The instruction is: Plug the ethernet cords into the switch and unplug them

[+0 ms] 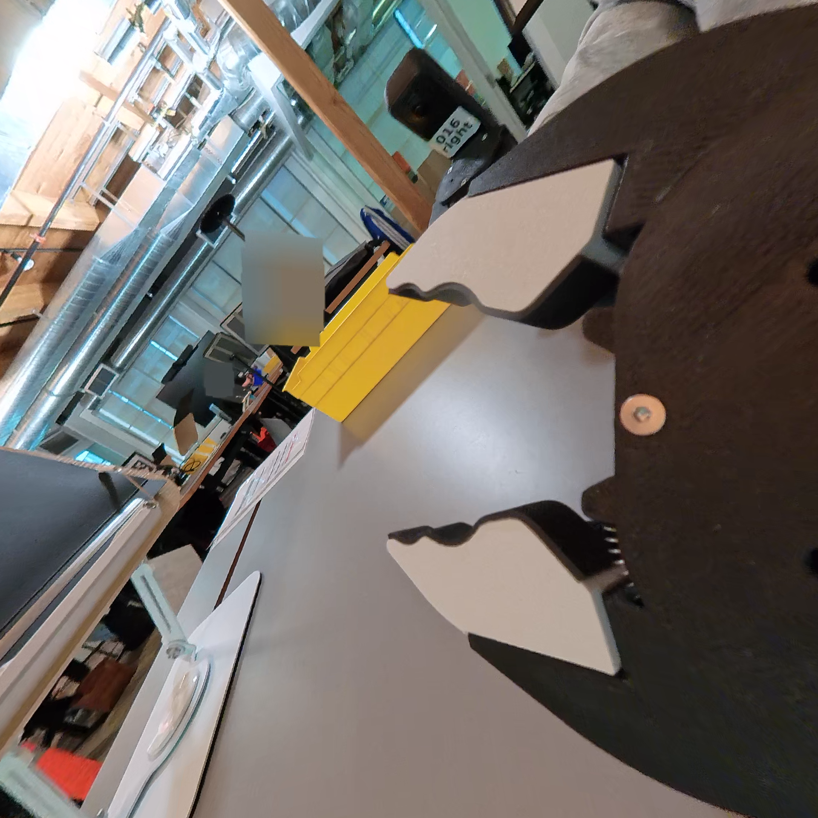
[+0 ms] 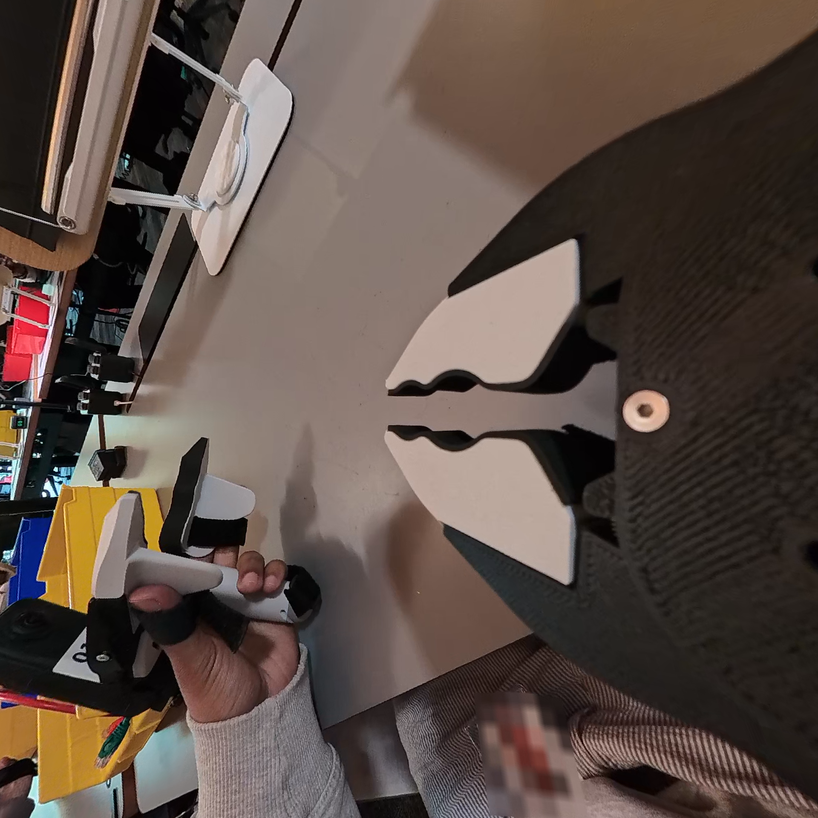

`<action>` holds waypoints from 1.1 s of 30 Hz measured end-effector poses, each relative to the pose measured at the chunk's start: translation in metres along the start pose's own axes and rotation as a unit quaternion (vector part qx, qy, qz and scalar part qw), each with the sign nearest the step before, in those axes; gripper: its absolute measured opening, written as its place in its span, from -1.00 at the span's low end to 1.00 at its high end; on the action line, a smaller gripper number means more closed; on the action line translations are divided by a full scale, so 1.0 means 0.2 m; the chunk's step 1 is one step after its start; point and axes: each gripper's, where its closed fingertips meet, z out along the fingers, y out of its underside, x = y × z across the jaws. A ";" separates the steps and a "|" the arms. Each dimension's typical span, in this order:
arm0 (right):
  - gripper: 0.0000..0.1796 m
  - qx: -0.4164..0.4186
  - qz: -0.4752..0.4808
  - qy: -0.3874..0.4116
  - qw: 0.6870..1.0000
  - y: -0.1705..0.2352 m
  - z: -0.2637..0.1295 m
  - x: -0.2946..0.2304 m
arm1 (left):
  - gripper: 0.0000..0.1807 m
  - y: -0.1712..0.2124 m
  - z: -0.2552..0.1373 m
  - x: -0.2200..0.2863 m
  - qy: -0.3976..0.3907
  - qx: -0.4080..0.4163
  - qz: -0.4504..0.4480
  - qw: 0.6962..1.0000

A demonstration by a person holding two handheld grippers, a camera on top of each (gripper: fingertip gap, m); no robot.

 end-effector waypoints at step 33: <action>-0.94 0.111 0.054 0.050 0.991 -0.17 -0.10 0.16 | -0.09 -0.79 -1.50 -1.52 -0.532 -0.461 -0.139 0.696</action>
